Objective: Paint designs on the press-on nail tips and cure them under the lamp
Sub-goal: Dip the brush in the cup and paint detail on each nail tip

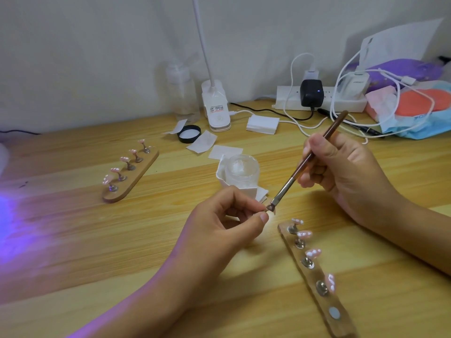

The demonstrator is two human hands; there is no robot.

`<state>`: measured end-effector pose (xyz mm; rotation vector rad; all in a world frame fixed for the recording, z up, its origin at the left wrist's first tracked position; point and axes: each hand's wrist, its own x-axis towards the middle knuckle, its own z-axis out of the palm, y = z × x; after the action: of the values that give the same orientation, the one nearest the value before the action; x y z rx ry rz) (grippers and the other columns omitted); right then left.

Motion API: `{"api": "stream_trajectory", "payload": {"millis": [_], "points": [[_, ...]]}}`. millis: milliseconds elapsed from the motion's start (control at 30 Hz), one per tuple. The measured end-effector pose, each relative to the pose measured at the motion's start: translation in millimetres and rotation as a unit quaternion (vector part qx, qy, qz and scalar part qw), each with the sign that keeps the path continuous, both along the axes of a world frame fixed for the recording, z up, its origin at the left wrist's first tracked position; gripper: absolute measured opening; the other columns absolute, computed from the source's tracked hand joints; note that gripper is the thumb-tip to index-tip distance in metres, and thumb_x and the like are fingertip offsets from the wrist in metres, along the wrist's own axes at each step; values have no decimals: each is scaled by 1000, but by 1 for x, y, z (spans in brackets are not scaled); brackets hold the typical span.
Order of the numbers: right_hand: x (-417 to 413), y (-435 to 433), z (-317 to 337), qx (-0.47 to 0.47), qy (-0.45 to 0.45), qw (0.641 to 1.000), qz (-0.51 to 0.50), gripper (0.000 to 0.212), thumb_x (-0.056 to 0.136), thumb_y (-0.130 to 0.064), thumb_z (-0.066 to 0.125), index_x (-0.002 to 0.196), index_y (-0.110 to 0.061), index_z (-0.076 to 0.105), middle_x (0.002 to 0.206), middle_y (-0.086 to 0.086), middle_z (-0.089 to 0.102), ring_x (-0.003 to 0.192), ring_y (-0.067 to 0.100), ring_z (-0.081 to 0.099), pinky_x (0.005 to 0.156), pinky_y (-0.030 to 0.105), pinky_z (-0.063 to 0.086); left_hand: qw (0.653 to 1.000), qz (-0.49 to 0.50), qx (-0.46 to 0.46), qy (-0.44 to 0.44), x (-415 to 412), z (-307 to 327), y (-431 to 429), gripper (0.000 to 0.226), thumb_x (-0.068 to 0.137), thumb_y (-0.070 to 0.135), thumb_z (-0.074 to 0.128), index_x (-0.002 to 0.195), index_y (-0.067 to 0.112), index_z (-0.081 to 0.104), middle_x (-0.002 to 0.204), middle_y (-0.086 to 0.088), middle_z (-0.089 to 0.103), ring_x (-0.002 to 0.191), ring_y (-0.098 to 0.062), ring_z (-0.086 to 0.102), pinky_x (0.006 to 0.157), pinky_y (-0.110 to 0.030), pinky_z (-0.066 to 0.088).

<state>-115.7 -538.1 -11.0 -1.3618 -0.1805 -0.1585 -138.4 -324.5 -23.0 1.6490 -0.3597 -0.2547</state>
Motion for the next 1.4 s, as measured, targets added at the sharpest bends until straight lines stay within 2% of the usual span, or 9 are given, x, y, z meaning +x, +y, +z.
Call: {"api": "stream_trajectory", "payload": {"millis": [167, 333, 433, 500, 667, 900, 1167, 1300, 1400], "points": [[2, 0, -2, -15, -4, 1000, -22, 28, 81, -38, 62, 86, -12, 55, 62, 2, 66, 54, 10, 64, 53, 19, 52, 1000, -7, 6, -3, 0, 0, 0, 4, 75, 24, 71, 73, 27, 69, 88, -13, 70, 69, -6, 59, 62, -13, 46], [6, -4, -5, -8, -6, 998, -54, 23, 87, -35, 60, 86, -13, 57, 64, -1, 68, 58, 11, 65, 57, 20, 53, 1000, -3, 8, -4, 0, -1, 0, 5, 75, 27, 72, 73, 30, 68, 73, 3, 65, 64, -3, 55, 59, -12, 42], [9, -6, -7, 26, -5, 999, -32, 20, 96, -28, 57, 81, -18, 64, 67, 0, 69, 62, 12, 66, 60, 21, 54, 1000, 0, -6, 3, 1, -1, 0, 4, 75, 28, 72, 74, 30, 69, 81, -3, 70, 70, -6, 58, 65, -16, 47], [9, -7, -6, 48, -8, 999, -2, 24, 93, -21, 50, 76, -21, 67, 69, 4, 69, 63, 14, 66, 62, 23, 54, 1000, -1, -25, 15, 0, 0, -1, 3, 76, 26, 72, 75, 28, 70, 83, -4, 72, 72, -6, 62, 67, -18, 50], [10, -8, -6, 60, -11, 998, 18, 17, 89, -15, 44, 79, -15, 58, 68, 7, 68, 61, 16, 65, 60, 22, 53, 997, -11, -64, 32, 0, 2, -3, 3, 77, 23, 71, 75, 25, 70, 72, 8, 67, 65, -5, 59, 64, -15, 49], [9, -8, -8, 38, -16, 999, 20, 9, 89, -16, 46, 83, -12, 52, 69, 6, 70, 61, 16, 65, 61, 23, 53, 999, -22, -39, -1, 1, -1, -2, 10, 82, 22, 67, 85, 28, 75, 79, 14, 69, 71, -5, 59, 69, -18, 50], [8, -7, -8, 14, -30, 999, 21, 10, 89, -14, 43, 82, -11, 48, 64, 4, 66, 60, 16, 62, 60, 22, 52, 999, -20, -41, 8, 1, -1, 0, 10, 82, 23, 68, 85, 30, 75, 82, 12, 70, 69, -4, 60, 69, -17, 49], [7, -8, -8, -6, -41, 999, 22, 13, 88, -12, 40, 77, -11, 47, 59, 2, 59, 57, 15, 56, 58, 21, 49, 996, 1, -77, 34, 2, 1, 0, 11, 79, 22, 67, 82, 28, 76, 78, 8, 70, 67, -5, 61, 68, -16, 50], [7, -9, -7, 28, -32, 999, 18, 18, 91, -16, 43, 76, -13, 52, 60, 2, 59, 58, 14, 56, 58, 19, 49, 996, 7, -78, 34, 3, 3, 0, 12, 78, 23, 68, 81, 31, 76, 85, 7, 74, 70, -3, 63, 67, -13, 50]]}}
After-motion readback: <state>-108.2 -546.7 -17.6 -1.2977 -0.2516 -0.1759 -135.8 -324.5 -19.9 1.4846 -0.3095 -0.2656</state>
